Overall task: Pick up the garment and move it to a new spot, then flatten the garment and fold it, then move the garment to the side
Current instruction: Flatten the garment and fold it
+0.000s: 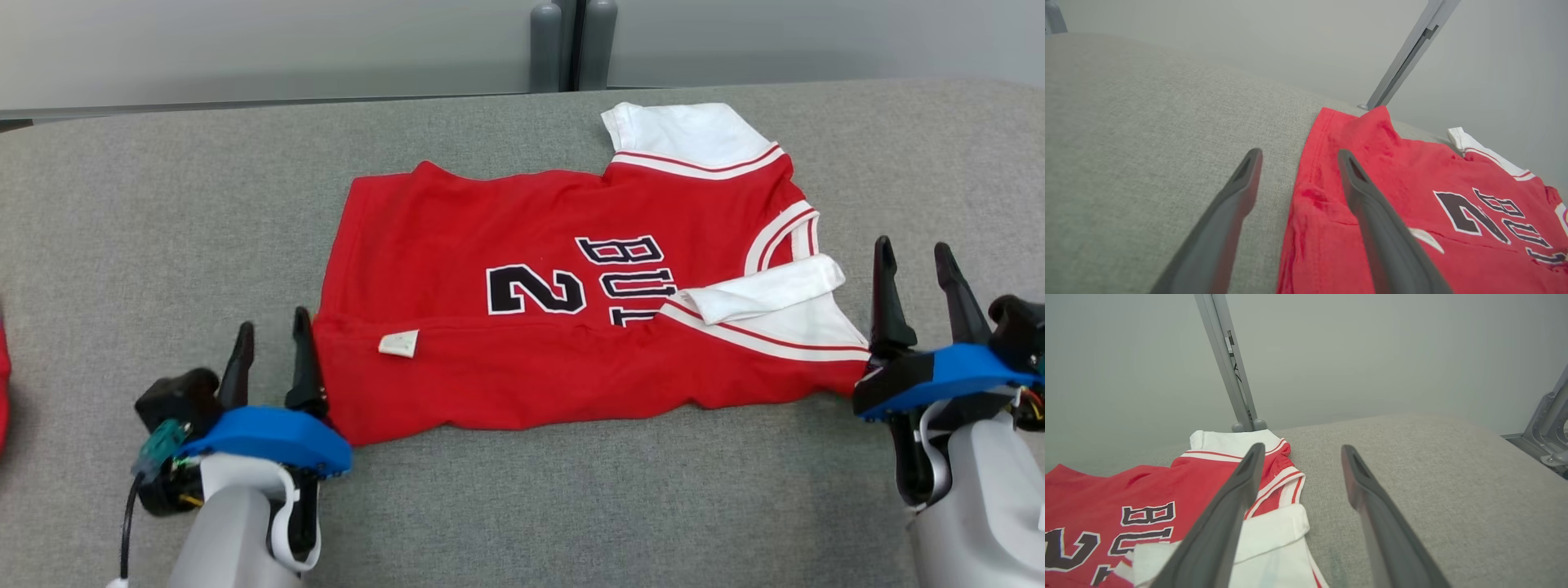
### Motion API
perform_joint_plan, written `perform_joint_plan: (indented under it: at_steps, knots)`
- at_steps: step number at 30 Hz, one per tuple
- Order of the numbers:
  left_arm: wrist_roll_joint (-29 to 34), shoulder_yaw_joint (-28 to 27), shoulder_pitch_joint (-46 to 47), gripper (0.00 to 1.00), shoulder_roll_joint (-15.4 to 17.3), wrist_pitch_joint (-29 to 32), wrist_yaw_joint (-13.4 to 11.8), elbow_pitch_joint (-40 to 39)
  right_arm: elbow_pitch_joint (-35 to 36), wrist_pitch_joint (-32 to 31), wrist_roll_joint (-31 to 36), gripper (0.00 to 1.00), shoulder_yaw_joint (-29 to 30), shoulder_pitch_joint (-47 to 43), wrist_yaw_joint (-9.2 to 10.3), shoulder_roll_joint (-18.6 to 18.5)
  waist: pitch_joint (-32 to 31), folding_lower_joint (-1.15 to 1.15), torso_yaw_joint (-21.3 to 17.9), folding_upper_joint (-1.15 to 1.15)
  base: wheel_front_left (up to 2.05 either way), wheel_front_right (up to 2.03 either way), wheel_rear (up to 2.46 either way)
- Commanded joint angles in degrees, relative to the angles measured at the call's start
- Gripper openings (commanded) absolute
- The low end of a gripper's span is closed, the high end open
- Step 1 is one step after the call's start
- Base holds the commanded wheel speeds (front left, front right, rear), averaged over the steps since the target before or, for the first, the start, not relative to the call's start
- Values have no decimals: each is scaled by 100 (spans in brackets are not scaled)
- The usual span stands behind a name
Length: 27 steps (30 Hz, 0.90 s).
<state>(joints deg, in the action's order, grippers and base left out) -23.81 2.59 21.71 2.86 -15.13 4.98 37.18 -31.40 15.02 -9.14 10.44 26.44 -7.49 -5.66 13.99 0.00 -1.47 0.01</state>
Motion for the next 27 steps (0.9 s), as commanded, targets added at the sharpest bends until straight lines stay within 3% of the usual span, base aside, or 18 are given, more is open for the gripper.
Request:
perform_joint_plan:
  at_steps: [1, 9, 20, 21, 23, 27]
  knots:
    - [-31, -36, -151, 100, -2, -2, -36, -129, 82, 23, 13, 100, 35, -168, -1, 35, -17, 0, -14, -1, 0, 0, 0]
    - [-358, 279, -812, 100, 9, -3, 108, -270, 179, 23, -67, 100, 97, -692, -1, 137, -50, 0, -105, -1, 0, 0, 0]
    - [-256, 328, -763, 100, -3, 7, 109, 134, -34, 23, -47, 100, 109, -884, -1, 223, -5, 0, -233, -1, 0, 0, 0]
    - [-224, 357, -752, 53, -4, 7, 124, 154, -70, 23, -37, 100, 93, -887, -1, 226, -1, 0, -241, -1, 0, 0, 0]
    - [-187, 393, -724, 2, -8, 8, 150, 207, -229, 23, -15, 100, 93, -889, -1, 229, 14, 0, -248, -1, 0, 0, 0]
    - [-165, 442, -663, 0, -13, 11, 178, 290, -525, 23, 16, 100, 127, -828, -1, 237, 47, 0, -248, -1, 0, 0, 0]
